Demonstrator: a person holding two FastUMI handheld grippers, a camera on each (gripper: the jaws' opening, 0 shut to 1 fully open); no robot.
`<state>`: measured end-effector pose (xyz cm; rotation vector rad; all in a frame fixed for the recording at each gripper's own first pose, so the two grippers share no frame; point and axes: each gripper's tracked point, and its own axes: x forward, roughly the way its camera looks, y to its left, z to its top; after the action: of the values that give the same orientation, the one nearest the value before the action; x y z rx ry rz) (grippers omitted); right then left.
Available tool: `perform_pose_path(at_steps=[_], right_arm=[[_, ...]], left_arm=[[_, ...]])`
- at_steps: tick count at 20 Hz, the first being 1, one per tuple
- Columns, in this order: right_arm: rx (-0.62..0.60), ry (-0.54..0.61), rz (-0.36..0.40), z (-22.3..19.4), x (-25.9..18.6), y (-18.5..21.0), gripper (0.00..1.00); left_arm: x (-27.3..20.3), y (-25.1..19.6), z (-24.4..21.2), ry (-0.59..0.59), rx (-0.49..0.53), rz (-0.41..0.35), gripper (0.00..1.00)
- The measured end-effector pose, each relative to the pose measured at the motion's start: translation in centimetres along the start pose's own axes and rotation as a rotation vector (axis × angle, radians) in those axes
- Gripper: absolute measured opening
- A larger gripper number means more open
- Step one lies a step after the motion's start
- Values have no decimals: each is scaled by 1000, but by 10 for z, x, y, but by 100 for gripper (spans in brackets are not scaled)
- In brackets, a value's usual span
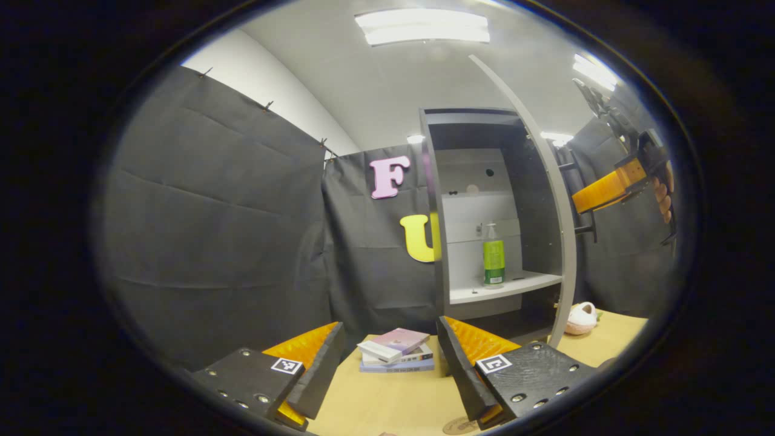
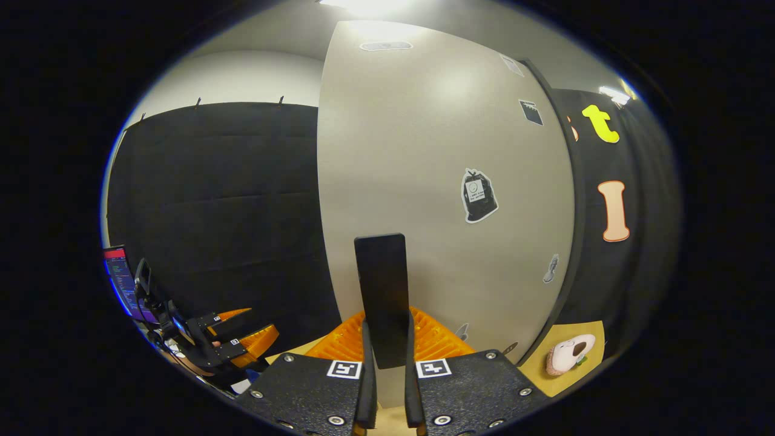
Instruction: Open the cabinet door with the right hand, grasp the bottle in the cabinet with the left hand and place it on the coaster, then close the cabinet door with the right hand.
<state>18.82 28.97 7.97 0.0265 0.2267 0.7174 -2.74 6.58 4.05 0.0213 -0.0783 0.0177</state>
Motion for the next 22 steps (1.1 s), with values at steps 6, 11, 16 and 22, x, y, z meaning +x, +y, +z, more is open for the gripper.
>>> perform_pose_path(at_steps=[6, 11, 16, 22], right_arm=[[-8, -8, -39, -1, -17, -9, 19], [-12, -10, -93, -1, -27, -20, 19], [-29, -20, -166, -1, -36, -38, 17], [-41, -40, -231, 1, -44, -53, 17]], left_arm=[[5, -49, 2, -8, -25, -58, 88], [11, -87, 5, -17, -37, -109, 88], [23, -121, 6, -20, -48, -153, 91], [28, -154, 0, 6, -67, -183, 91]])
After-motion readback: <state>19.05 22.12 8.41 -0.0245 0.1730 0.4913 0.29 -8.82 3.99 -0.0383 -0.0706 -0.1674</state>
